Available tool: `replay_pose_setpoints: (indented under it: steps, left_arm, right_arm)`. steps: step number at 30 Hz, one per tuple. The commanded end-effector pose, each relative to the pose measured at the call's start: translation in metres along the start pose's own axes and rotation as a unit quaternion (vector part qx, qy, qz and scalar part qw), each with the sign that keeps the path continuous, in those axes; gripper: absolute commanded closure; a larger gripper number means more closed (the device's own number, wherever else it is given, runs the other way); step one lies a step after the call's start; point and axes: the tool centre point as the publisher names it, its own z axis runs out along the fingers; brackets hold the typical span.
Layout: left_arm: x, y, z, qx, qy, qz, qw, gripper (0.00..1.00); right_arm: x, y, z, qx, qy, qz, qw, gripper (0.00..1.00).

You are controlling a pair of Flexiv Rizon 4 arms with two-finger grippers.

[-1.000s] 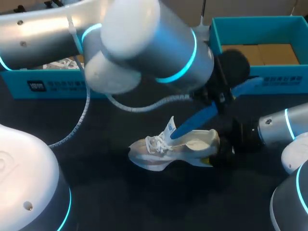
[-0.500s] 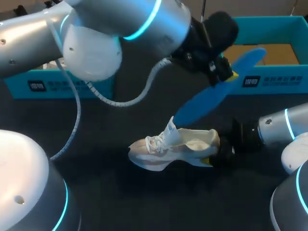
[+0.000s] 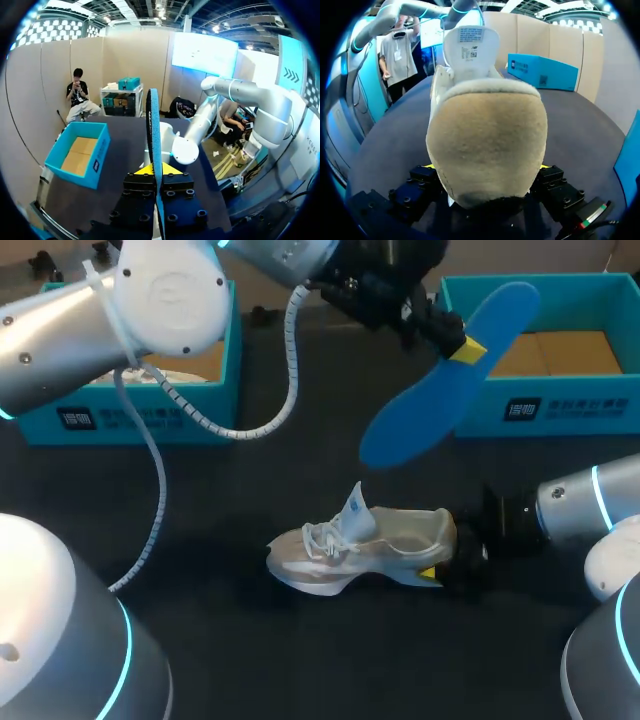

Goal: Take the shoe out of the shoebox, open the shoe tongue, remove and reinsert the insole, then place the shoe into the shoebox

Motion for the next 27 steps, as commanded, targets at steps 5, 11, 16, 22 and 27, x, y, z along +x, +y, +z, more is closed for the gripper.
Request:
replay_pose_setpoints:
  steps: [5,11,16,22,27]
  left_arm:
    - [-0.003,0.002,0.002,0.002,0.02,0.001,1.0,1.0]
    - [-0.003,0.002,0.002,0.002,0.02,0.001,1.0,1.0]
    - [0.001,0.001,0.0,0.017,0.02,-0.015,1.0,1.0]
    - [0.016,-0.021,-0.019,0.066,0.002,-0.076,0.995,1.0]
    - [0.032,-0.04,-0.028,0.124,0.002,-0.127,0.984,1.0]
  right_arm:
    - [0.0,-0.001,0.002,0.002,-0.001,0.0,1.0,1.0]
    - [0.0,-0.001,0.002,0.002,-0.001,0.0,1.0,1.0]
    - [0.0,-0.001,0.002,0.002,-0.001,0.0,1.0,1.0]
    - [0.0,-0.001,0.002,0.002,-0.001,0.0,1.0,1.0]
    - [0.0,-0.001,0.002,0.002,-0.001,0.0,1.0,1.0]
